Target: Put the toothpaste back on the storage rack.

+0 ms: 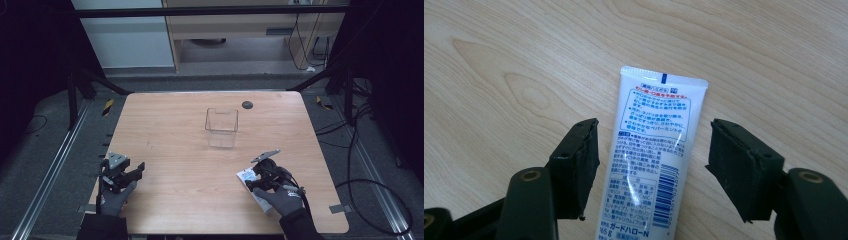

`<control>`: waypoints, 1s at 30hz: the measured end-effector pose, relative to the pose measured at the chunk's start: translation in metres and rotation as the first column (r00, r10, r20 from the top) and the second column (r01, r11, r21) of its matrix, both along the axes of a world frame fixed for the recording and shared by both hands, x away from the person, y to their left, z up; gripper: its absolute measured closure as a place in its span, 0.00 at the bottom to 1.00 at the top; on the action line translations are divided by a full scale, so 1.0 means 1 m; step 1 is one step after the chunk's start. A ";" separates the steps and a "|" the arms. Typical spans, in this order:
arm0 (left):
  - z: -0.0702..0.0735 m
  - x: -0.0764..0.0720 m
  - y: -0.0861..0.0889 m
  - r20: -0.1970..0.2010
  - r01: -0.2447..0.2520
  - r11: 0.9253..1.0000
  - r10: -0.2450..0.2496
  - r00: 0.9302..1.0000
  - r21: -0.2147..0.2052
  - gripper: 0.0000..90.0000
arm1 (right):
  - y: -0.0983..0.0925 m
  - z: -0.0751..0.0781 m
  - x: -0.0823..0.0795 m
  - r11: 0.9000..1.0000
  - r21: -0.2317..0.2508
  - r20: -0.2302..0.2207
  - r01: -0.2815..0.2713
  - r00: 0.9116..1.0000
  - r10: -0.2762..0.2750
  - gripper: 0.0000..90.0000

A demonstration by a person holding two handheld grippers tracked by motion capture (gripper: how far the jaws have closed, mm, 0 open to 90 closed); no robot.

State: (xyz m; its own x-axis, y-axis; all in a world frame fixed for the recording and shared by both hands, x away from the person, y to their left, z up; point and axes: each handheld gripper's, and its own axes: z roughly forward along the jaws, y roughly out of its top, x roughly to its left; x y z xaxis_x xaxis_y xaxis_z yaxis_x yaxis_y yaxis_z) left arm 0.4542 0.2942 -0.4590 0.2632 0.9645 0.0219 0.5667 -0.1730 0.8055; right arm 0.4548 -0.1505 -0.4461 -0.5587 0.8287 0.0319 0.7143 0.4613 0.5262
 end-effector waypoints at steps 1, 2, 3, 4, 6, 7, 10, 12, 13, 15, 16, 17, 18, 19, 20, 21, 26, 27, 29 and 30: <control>0.000 0.000 0.000 -0.002 0.001 1.000 -0.001 1.000 0.002 0.45 | 0.000 0.000 0.000 1.000 0.000 0.000 0.000 1.000 0.000 0.41; 0.000 0.000 0.000 -0.003 0.001 1.000 -0.001 1.000 0.002 0.45 | 0.001 -0.001 0.001 1.000 -0.003 0.001 -0.005 1.000 0.005 0.41; 0.000 0.000 0.000 -0.003 0.001 1.000 -0.001 1.000 0.001 0.45 | 0.003 -0.003 0.003 1.000 -0.011 -0.010 -0.008 1.000 0.008 0.40; 0.000 0.000 0.000 -0.003 0.001 1.000 -0.001 1.000 0.001 0.45 | 0.003 -0.003 0.003 1.000 -0.011 -0.010 -0.008 1.000 0.008 0.40; 0.000 0.000 0.000 -0.002 0.000 1.000 0.000 1.000 0.000 0.45 | 0.005 -0.005 0.005 1.000 -0.014 -0.020 -0.006 1.000 0.005 0.40; 0.000 0.000 0.000 -0.002 0.000 1.000 0.000 1.000 0.000 0.45 | 0.005 -0.006 0.007 1.000 -0.019 -0.024 -0.005 1.000 0.004 0.40; 0.000 0.000 0.000 -0.002 0.001 1.000 -0.001 1.000 0.001 0.45 | 0.006 -0.008 0.009 1.000 -0.021 -0.027 0.001 1.000 -0.001 0.40; 0.000 0.000 0.000 -0.001 0.000 1.000 0.000 1.000 -0.001 0.45 | 0.006 -0.010 0.010 1.000 -0.024 -0.044 0.001 0.999 -0.002 0.40; 0.000 0.000 0.000 -0.002 -0.001 1.000 0.001 1.000 -0.001 0.45 | 0.006 -0.010 0.010 1.000 -0.024 -0.044 0.001 0.999 -0.002 0.40; 0.000 0.000 0.000 -0.002 0.000 1.000 0.000 1.000 0.000 0.45 | 0.006 -0.011 0.011 1.000 -0.028 -0.051 0.000 0.999 -0.001 0.40; 0.000 0.000 0.000 -0.001 0.000 1.000 0.000 1.000 0.000 0.45 | 0.006 -0.013 0.012 1.000 -0.031 -0.058 -0.004 0.998 0.002 0.40; 0.000 0.000 0.000 -0.001 0.000 1.000 0.000 1.000 0.000 0.45 | 0.006 -0.013 0.012 1.000 -0.031 -0.058 -0.004 0.998 0.002 0.40; 0.000 0.000 0.000 -0.002 0.001 1.000 -0.001 1.000 0.000 0.45 | 0.007 -0.014 0.012 0.999 -0.032 -0.061 -0.002 0.998 0.000 0.40; 0.000 0.000 0.000 -0.002 0.001 1.000 -0.001 1.000 0.001 0.45 | 0.007 -0.016 0.012 0.999 -0.033 -0.072 0.005 0.997 -0.007 0.40; 0.000 0.000 0.000 -0.003 0.001 1.000 -0.001 1.000 0.001 0.45 | 0.007 -0.016 0.012 0.999 -0.033 -0.072 0.005 0.997 -0.007 0.40; 0.000 0.000 0.000 -0.003 0.001 1.000 -0.001 1.000 0.001 0.45 | 0.007 -0.016 0.012 0.999 -0.034 -0.074 -0.006 0.997 0.003 0.39; 0.000 0.000 0.000 -0.004 0.001 1.000 -0.001 1.000 0.000 0.45 | 0.006 -0.021 0.014 0.999 -0.043 -0.097 0.000 0.995 -0.004 0.39; 0.000 0.000 0.000 -0.004 0.002 1.000 -0.002 1.000 0.001 0.45 | 0.006 -0.022 0.015 0.999 -0.043 -0.104 0.001 0.995 -0.006 0.39; 0.000 0.000 0.000 -0.003 0.001 1.000 -0.001 1.000 0.000 0.45 | 0.006 -0.025 0.016 0.999 -0.045 -0.116 -0.001 0.993 -0.004 0.39; 0.000 0.000 0.000 -0.003 0.001 1.000 -0.001 1.000 0.000 0.45 | 0.006 -0.025 0.016 0.999 -0.045 -0.116 -0.001 0.993 -0.004 0.39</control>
